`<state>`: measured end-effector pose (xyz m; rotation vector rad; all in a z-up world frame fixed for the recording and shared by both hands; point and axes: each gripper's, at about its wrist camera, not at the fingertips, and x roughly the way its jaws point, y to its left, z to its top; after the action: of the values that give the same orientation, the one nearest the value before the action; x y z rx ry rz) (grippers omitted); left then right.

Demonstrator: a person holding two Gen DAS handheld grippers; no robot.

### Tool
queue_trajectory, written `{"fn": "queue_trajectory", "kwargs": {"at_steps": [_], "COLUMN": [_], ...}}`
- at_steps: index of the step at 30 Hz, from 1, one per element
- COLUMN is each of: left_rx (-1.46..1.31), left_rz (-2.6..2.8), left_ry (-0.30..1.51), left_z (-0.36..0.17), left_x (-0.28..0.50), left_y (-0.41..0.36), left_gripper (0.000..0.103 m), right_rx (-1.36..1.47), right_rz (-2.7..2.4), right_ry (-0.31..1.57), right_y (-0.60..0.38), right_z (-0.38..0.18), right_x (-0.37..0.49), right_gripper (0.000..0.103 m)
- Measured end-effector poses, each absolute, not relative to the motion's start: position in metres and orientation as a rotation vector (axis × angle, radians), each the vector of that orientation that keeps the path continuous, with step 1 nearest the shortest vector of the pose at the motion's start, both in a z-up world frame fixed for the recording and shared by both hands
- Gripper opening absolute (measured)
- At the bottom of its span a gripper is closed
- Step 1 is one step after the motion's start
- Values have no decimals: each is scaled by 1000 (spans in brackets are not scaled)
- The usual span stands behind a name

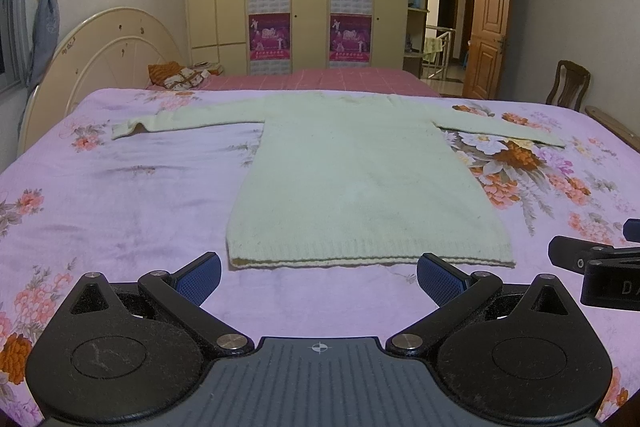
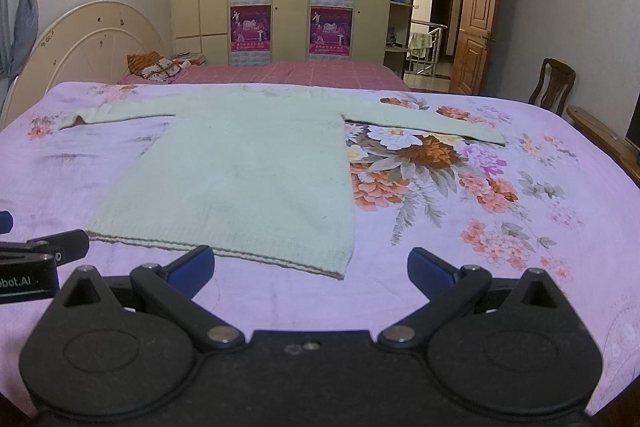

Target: Fold small clothes

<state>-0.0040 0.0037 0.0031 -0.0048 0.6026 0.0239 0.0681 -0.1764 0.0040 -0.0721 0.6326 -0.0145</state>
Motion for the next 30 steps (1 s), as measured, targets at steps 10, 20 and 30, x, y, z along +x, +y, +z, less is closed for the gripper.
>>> {"fn": "queue_trajectory", "kwargs": {"at_steps": [10,20,30], "left_rx": [26,-22,5], "left_rz": [11,-131,-188], "left_ry": [580,631,643], "left_z": [8,21,20], "left_x": [17,109,257], "left_y": [-7,-23,-57], "left_gripper": [103,103,103], "right_rx": [-68,-22,81], "right_rz": [-25,-140,-232], "right_ry": [617,639,615], "right_y": [-186,-260,-351], "right_z": [9,22,27], "right_x": [76,138,259], "right_gripper": [102,102,77]}}
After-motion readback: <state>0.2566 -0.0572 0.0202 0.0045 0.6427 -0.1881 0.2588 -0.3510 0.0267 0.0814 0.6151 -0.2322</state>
